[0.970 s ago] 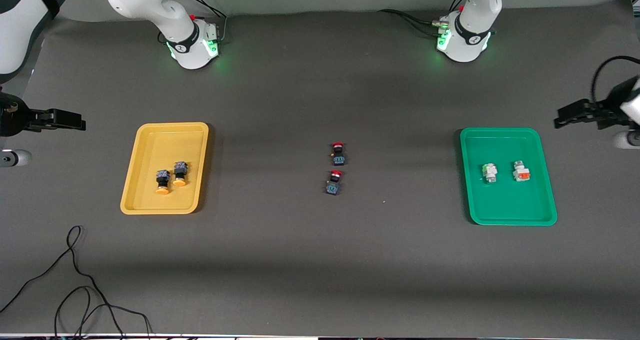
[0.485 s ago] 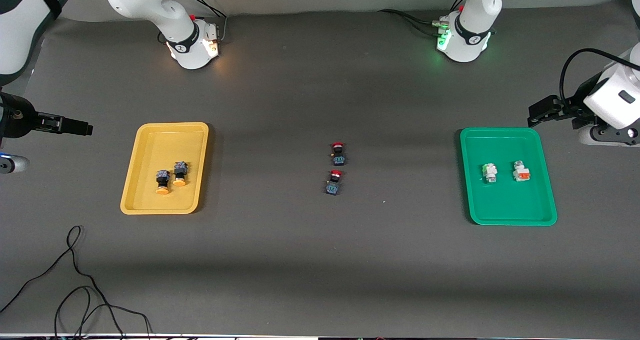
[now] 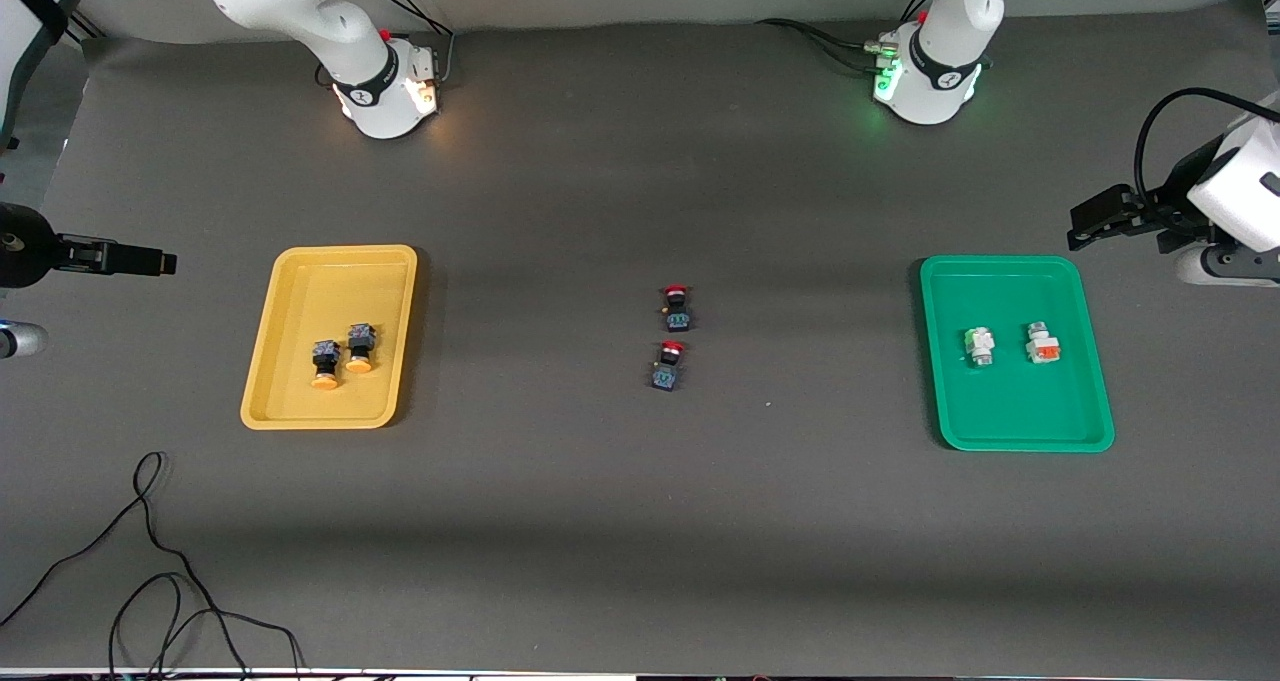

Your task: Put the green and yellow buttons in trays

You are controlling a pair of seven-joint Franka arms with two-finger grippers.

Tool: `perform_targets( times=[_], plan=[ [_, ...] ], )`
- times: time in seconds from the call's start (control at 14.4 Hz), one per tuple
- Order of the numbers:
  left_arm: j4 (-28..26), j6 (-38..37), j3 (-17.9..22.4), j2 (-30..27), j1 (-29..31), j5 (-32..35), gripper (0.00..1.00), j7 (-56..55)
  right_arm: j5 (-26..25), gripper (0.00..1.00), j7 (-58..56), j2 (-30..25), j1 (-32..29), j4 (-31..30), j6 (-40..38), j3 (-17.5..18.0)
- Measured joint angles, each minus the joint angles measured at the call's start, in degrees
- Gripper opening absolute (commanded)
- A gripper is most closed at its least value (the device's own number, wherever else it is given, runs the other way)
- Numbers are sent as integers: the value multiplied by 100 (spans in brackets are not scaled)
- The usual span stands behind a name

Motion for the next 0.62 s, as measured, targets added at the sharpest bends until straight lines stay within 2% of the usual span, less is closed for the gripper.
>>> perform_targets(
  times=[0.21,0.28,0.42,0.62],
  plan=[
    [0,-10,3,-6,0,33,100,3,-834,100,108,-465,-1379,-21,102,2093],
    [0,-18,3,-6,-1,87,100,5,-938,100,175,-583,-1747,-55,143,2596],
    [0,-36,1,-6,-6,176,100,6,-998,100,205,-892,-2204,-396,529,3114],
    [0,-48,1,-9,-15,196,100,6,-1014,100,205,-1777,-2729,-1716,1690,3599]
  ],
)
